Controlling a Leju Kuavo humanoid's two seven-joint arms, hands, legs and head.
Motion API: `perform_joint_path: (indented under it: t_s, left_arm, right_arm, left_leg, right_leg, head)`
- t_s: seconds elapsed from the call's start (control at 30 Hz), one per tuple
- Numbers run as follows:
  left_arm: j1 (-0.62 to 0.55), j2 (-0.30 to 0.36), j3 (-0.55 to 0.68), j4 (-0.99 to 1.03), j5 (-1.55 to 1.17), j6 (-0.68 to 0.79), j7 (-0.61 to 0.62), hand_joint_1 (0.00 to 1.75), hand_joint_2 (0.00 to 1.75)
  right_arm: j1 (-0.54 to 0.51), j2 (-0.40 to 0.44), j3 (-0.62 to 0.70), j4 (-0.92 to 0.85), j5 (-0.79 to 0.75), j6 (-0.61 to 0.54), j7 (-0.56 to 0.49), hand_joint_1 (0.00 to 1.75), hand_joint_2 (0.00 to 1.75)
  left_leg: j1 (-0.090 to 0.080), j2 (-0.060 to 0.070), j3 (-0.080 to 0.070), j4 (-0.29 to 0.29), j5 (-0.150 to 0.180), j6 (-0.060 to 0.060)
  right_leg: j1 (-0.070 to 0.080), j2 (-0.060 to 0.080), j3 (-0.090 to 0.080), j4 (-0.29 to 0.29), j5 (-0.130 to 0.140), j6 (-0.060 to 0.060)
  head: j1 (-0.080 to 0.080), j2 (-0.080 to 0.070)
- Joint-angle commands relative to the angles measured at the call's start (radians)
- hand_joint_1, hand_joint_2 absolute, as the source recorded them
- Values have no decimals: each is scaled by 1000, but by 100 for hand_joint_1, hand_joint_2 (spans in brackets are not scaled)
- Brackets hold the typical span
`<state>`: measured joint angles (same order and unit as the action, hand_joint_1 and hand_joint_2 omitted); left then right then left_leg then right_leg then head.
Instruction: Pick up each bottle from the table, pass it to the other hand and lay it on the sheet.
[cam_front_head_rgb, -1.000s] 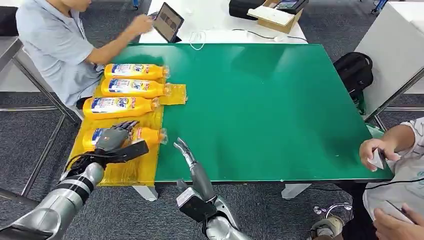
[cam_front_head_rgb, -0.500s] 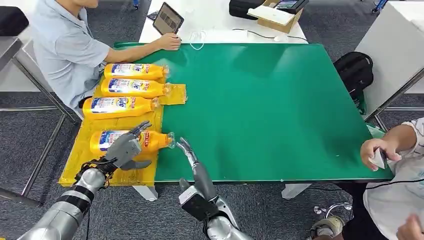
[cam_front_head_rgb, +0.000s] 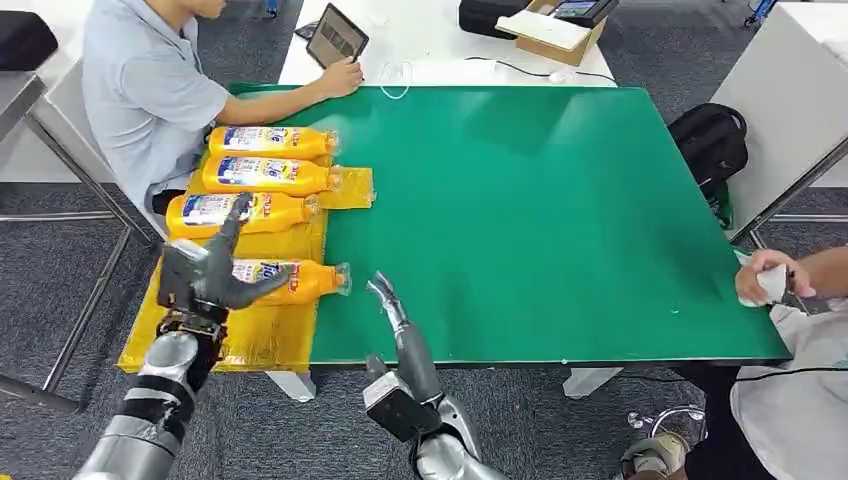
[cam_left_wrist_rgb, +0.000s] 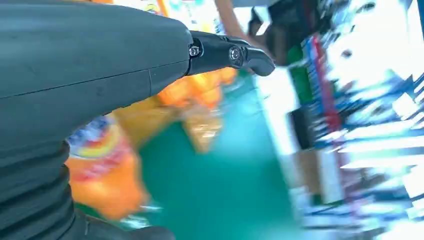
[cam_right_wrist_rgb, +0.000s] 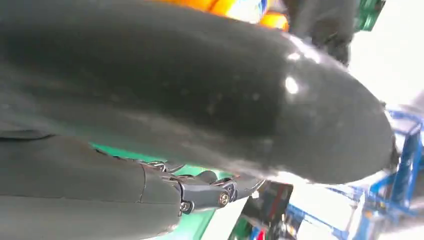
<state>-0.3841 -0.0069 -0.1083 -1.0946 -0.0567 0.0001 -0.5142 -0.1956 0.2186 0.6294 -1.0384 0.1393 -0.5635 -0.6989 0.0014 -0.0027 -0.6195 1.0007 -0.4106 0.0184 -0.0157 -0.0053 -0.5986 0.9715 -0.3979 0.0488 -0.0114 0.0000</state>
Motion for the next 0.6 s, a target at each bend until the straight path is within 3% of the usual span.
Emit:
perform_joint_path:
  t_s: [0.03, 0.1, 0.3, 0.37, 0.4, 0.43, 0.6]
  left_arm:
    - [180, -113, 78, -295, 160, 56, -1, 0, 175]
    - [267, -155, 42, -359, 188, 75, 8, 0, 175]
    - [267, -155, 42, -359, 188, 75, 8, 0, 175]
    - [318, -178, 6, -374, 181, 99, 9, 0, 175]
    - [335, -181, -5, -383, 175, 104, 4, 0, 175]
    - [382, -189, -35, -417, 139, 132, -29, 0, 175]
    - [441, -184, -110, -464, 124, 126, -21, 0, 175]
  right_arm:
    - [137, -63, -124, -262, 156, -135, 1, 0, 0]
    - [205, -17, -289, -338, 295, -135, 1, 0, 0]
    - [205, -17, -289, -338, 295, -135, 1, 0, 0]
    - [231, 58, -471, -372, 364, -135, 1, 0, 0]
    - [233, 58, -485, -374, 369, -135, 1, 0, 0]
    - [230, 67, -548, -367, 366, -135, 1, 0, 175]
    - [217, 98, -617, -404, 442, -135, 1, 0, 175]
  left_leg:
    - [0, 0, 3, -1, -2, 0]
    - [-1, -1, 3, -1, -2, 0]
    - [1, -2, 2, 1, -4, -1]
    - [0, -1, 2, 0, -4, -2]
    - [1, -1, 4, 1, -6, -3]
    - [0, -1, 2, 0, -4, -3]
    - [0, -1, 3, 1, -6, -2]
  right_leg:
    - [0, 1, 3, -1, -1, -1]
    - [0, -1, 3, -1, -2, -1]
    - [1, -1, 2, 0, -4, -2]
    - [0, -1, 2, 0, -4, -3]
    - [1, -1, 3, 1, -5, -4]
    - [0, -1, 1, 0, -4, -3]
    - [0, -1, 3, 0, -5, -3]
  head:
    - [0, 0]
    - [0, 0]
    - [0, 0]
    - [0, 0]
    - [0, 0]
    - [0, 0]
    - [0, 0]
